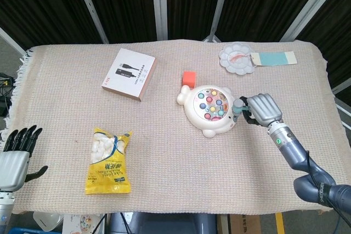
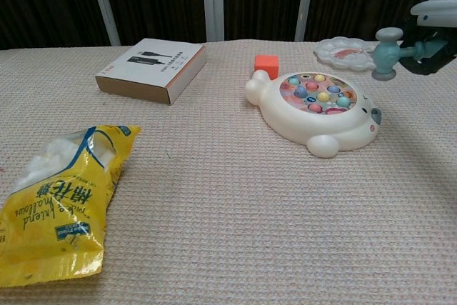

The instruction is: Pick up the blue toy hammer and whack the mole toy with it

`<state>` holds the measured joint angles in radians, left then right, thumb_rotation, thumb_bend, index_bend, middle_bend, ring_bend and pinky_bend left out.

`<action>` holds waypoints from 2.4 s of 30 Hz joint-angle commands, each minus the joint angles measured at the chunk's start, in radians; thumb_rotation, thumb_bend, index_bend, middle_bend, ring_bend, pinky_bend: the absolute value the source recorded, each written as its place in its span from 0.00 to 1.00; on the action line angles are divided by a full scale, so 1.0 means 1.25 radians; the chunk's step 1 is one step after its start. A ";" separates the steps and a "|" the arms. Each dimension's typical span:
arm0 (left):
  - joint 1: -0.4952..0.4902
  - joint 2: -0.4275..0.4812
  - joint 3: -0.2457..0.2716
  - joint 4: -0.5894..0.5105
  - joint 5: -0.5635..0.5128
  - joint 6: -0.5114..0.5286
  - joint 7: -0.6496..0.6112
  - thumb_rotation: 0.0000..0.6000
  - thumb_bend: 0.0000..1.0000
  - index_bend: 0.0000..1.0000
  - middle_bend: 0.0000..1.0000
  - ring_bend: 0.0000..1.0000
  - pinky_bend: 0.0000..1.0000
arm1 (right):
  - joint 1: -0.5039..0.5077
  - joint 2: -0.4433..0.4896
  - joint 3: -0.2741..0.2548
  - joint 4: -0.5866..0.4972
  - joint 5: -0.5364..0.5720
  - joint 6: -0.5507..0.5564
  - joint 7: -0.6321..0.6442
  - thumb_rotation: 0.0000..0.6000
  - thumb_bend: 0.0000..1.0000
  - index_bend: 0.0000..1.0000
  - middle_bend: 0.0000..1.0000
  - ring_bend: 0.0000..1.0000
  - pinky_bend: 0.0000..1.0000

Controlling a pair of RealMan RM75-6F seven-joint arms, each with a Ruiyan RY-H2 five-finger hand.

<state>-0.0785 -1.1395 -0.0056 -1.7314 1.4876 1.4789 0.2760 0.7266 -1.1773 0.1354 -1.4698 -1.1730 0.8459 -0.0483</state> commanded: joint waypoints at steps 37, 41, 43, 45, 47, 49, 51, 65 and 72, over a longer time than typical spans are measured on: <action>0.028 0.013 0.008 -0.068 0.023 0.037 0.079 1.00 0.15 0.00 0.00 0.00 0.00 | -0.108 -0.190 -0.119 0.470 -0.227 -0.007 0.453 1.00 0.59 0.56 0.54 0.31 0.23; 0.027 0.013 0.007 -0.069 0.021 0.035 0.080 1.00 0.15 0.00 0.00 0.00 0.00 | -0.106 -0.183 -0.118 0.463 -0.224 -0.022 0.455 1.00 0.59 0.53 0.51 0.27 0.20; 0.028 0.013 0.007 -0.069 0.020 0.035 0.080 1.00 0.15 0.00 0.00 0.00 0.00 | -0.105 -0.181 -0.118 0.460 -0.223 -0.028 0.453 1.00 0.58 0.51 0.49 0.26 0.19; 0.028 0.013 0.006 -0.069 0.020 0.035 0.080 1.00 0.15 0.00 0.00 0.00 0.00 | -0.105 -0.179 -0.117 0.458 -0.221 -0.033 0.448 1.00 0.55 0.50 0.48 0.24 0.18; 0.028 0.013 0.006 -0.069 0.020 0.035 0.080 1.00 0.15 0.00 0.00 0.00 0.00 | -0.105 -0.178 -0.115 0.455 -0.218 -0.039 0.442 1.00 0.53 0.48 0.47 0.23 0.16; 0.028 0.013 0.006 -0.068 0.021 0.035 0.080 1.00 0.15 0.00 0.00 0.00 0.00 | -0.102 -0.175 -0.114 0.451 -0.215 -0.048 0.437 1.00 0.50 0.46 0.45 0.22 0.15; 0.028 0.013 0.006 -0.068 0.020 0.033 0.080 1.00 0.15 0.00 0.00 0.00 0.00 | -0.101 -0.172 -0.112 0.447 -0.213 -0.054 0.433 1.00 0.47 0.45 0.44 0.21 0.14; 0.024 0.013 0.002 -0.071 0.016 0.026 0.083 1.00 0.15 0.00 0.00 0.00 0.00 | -0.107 -0.149 -0.098 0.408 -0.191 -0.067 0.397 1.00 0.35 0.42 0.42 0.18 0.11; 0.022 0.014 0.000 -0.072 0.018 0.026 0.085 1.00 0.15 0.00 0.00 0.00 0.00 | -0.115 -0.144 -0.094 0.398 -0.187 -0.063 0.387 1.00 0.35 0.42 0.42 0.18 0.11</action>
<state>-0.0504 -1.1216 -0.0054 -1.8219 1.5098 1.5111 0.3825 0.5834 -1.3570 0.0172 -0.9722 -1.4068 0.7674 0.4358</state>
